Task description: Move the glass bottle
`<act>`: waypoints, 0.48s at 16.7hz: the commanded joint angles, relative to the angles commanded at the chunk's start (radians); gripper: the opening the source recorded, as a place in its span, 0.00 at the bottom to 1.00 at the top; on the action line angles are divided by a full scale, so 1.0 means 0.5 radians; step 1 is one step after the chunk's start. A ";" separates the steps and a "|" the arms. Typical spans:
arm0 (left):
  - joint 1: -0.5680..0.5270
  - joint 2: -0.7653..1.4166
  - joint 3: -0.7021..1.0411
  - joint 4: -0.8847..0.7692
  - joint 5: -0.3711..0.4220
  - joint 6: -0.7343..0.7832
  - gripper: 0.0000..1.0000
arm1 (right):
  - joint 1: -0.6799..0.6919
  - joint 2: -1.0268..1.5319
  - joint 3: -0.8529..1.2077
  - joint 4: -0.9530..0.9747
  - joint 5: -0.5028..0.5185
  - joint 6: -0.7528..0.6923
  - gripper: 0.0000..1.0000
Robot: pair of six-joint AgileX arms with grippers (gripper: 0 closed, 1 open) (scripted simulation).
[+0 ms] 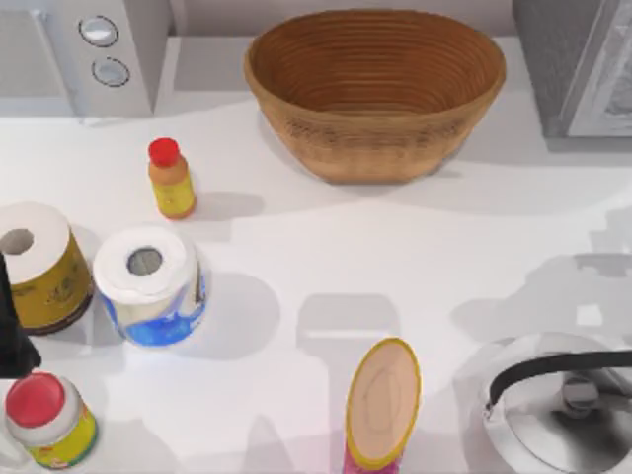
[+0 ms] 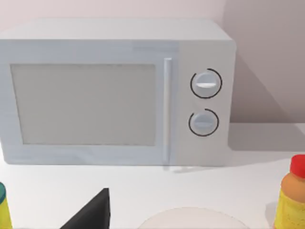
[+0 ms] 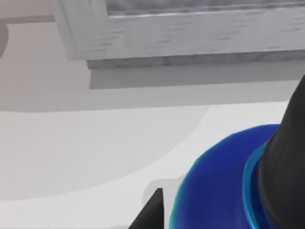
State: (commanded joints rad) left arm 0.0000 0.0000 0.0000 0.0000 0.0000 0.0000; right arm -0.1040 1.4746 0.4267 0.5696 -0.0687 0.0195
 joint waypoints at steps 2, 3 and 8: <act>0.000 0.000 0.000 0.000 0.000 0.000 1.00 | 0.009 0.016 0.006 0.008 -0.002 -0.001 0.00; 0.000 0.000 0.000 0.000 0.000 0.000 1.00 | 0.009 0.042 0.017 0.033 0.002 -0.001 0.00; 0.000 0.000 0.000 0.000 0.000 0.000 1.00 | 0.021 0.386 0.109 0.267 0.022 0.013 0.00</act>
State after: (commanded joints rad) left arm 0.0000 0.0000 0.0000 0.0000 0.0000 0.0000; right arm -0.0936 1.6673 0.4812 0.7031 -0.0576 0.0259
